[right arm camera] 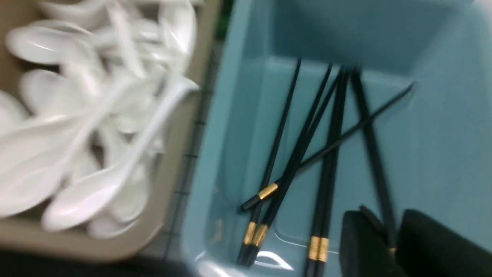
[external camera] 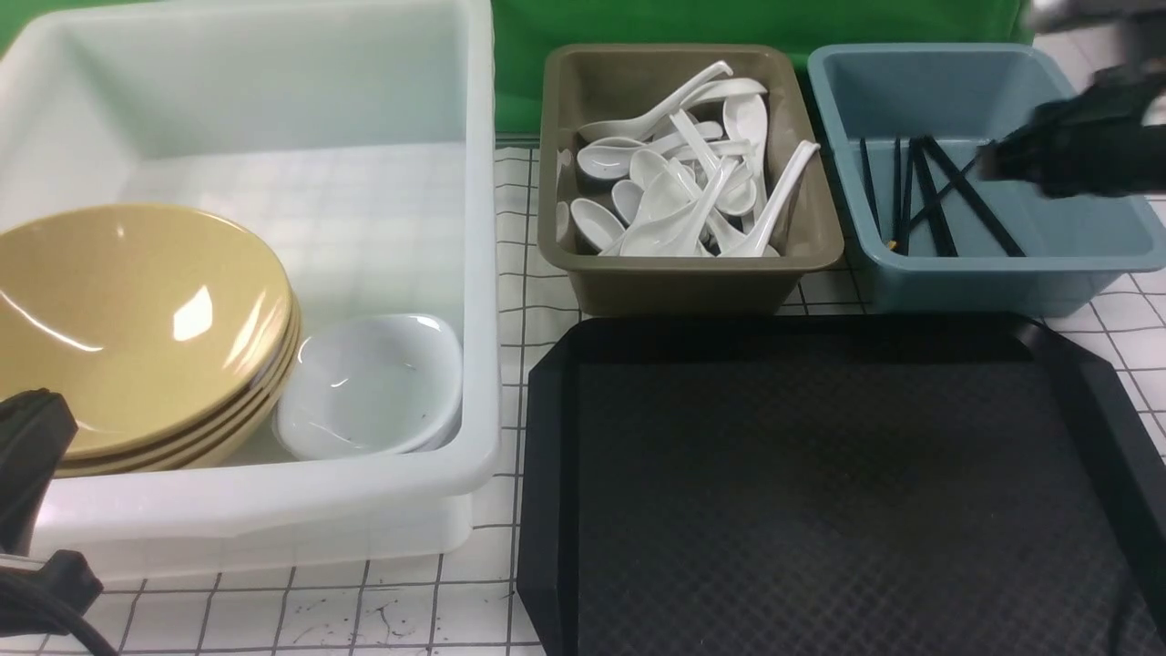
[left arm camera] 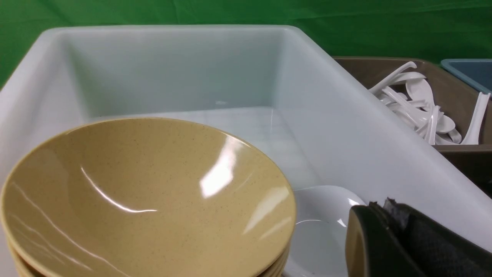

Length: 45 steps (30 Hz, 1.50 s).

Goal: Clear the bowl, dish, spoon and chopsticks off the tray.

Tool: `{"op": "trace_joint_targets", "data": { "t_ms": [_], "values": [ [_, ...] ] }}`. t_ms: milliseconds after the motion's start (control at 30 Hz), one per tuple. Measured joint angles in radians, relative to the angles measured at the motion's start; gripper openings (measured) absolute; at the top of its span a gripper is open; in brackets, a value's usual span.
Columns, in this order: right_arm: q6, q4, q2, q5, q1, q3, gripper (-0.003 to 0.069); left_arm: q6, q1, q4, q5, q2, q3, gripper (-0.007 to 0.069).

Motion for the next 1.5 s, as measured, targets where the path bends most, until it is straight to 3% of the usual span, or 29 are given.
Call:
{"op": "trace_joint_targets", "data": {
  "t_ms": [133, 233, 400, 633, 700, 800, 933, 1133, 1267, 1500],
  "values": [
    [-0.028, 0.0, -0.294, -0.054, 0.048, 0.198, 0.0038, 0.0, 0.0, 0.0, 0.0, 0.0, 0.0, -0.0013],
    [-0.03, 0.0, -0.49, -0.13, 0.073, 0.349, 0.0036, 0.0, 0.0, 0.0, 0.0, 0.0, 0.0, -0.0013],
    [-0.094, 0.0, -0.848, -0.404, 0.078, 0.657, 0.0036, 0.0, 0.0, 0.0, 0.0, 0.0, 0.0, -0.0013],
    [0.037, 0.0, -1.246, -0.47, 0.078, 0.888, 0.0036, 0.0, 0.0, 0.0, 0.0, 0.0, 0.0, -0.0013],
    [0.028, 0.0, -1.356, -0.473, 0.078, 0.943, 0.0036, 0.0, 0.0, 0.0, 0.0, 0.0, 0.0, -0.0013],
    [-0.093, 0.003, -1.393, -0.552, 0.078, 1.008, 0.0036, 0.0, 0.0, 0.0, 0.007, -0.002, 0.001, -0.0013],
    [-0.203, 0.064, -1.352, -0.531, 0.06, 1.033, 0.0036, 0.0, 0.0, 0.0, 0.027, -0.003, 0.002, -0.0013],
    [-0.236, 0.134, -1.388, -0.497, -0.031, 1.069, 0.0036, 0.0, 0.0, 0.0, 0.041, -0.003, 0.003, -0.0013],
    [-0.234, 0.163, -1.417, -0.322, -0.126, 1.069, 0.0036, 0.0, 0.0, 0.0, 0.052, -0.003, 0.003, -0.0013],
    [-0.188, 0.166, -1.418, -0.022, -0.207, 1.069, 0.0036, 0.0, 0.0, 0.0, 0.063, -0.002, 0.003, -0.0013]
  ]
}}
